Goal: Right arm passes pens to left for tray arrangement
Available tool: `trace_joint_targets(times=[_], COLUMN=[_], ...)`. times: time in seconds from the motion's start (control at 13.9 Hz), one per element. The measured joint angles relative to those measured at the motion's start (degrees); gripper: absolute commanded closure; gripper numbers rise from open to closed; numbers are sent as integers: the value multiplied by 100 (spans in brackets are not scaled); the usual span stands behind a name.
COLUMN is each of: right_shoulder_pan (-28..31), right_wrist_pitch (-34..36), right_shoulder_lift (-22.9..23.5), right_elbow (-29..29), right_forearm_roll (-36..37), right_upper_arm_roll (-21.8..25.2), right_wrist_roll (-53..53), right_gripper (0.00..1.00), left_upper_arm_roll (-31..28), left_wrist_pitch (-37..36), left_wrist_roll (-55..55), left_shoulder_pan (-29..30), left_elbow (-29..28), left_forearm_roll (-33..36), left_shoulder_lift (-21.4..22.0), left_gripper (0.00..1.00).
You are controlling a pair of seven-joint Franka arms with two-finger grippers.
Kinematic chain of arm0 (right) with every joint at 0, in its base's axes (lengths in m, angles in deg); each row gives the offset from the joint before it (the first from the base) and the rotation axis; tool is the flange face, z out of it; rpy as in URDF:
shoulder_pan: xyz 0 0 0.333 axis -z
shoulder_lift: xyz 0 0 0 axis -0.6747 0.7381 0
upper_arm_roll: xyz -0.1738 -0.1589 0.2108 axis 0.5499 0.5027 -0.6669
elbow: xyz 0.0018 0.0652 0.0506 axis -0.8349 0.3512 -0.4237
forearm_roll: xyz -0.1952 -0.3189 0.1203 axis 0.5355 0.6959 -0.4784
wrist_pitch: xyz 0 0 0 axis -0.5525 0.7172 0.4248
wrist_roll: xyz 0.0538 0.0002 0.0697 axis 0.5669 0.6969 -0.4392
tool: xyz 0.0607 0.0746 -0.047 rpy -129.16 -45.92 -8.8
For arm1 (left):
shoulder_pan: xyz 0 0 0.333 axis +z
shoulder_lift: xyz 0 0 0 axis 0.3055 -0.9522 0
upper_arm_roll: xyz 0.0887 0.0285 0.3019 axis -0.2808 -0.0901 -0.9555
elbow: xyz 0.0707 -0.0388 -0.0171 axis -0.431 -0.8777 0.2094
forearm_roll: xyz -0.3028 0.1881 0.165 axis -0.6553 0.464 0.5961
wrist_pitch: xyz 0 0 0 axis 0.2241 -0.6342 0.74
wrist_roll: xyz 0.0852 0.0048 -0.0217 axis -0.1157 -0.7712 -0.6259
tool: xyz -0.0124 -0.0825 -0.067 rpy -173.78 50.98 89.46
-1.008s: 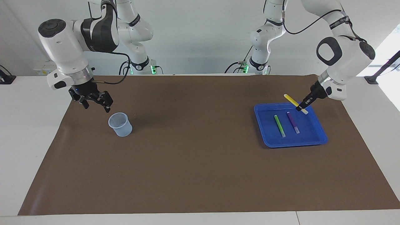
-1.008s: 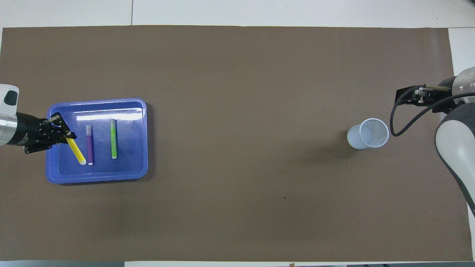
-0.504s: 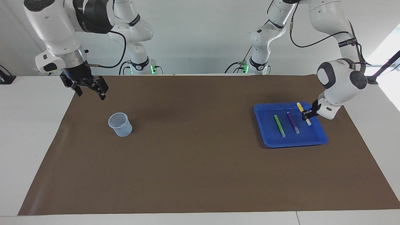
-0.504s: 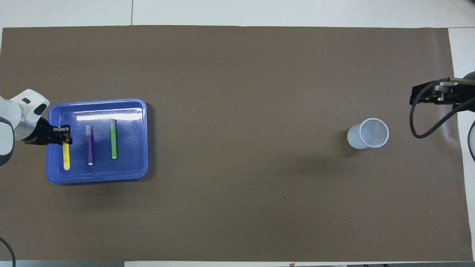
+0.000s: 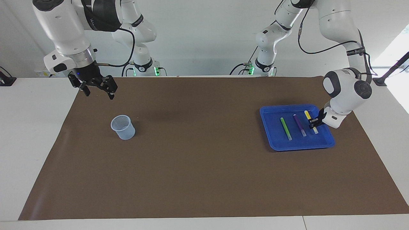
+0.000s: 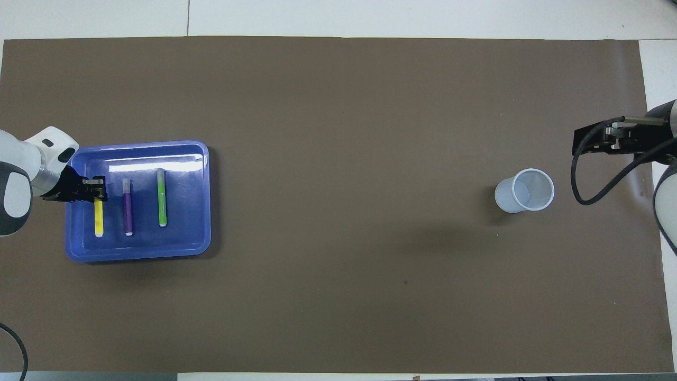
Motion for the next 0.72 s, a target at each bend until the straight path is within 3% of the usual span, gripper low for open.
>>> trace_joint_targets(times=[0.07,0.72], right_shoulder_pan=[5,-3], right_wrist_pitch=[66,864], right_shoulder_lift=[0,3], right_elbow=[-51,-474], right_forearm_roll=[0,0], right_upper_arm_roll=[-6,-74], right_wrist_roll=[0,0], right_gripper=[0,0], left_upper_arm_roll=[0,0], left_wrist_pitch=[3,9], left_wrist_roll=[0,2], left_shoulder_pan=[6,17], left_elbow=[0,3], left_forearm_roll=[0,1], left_shoulder_lift=[-1,-4], left_gripper=[0,0])
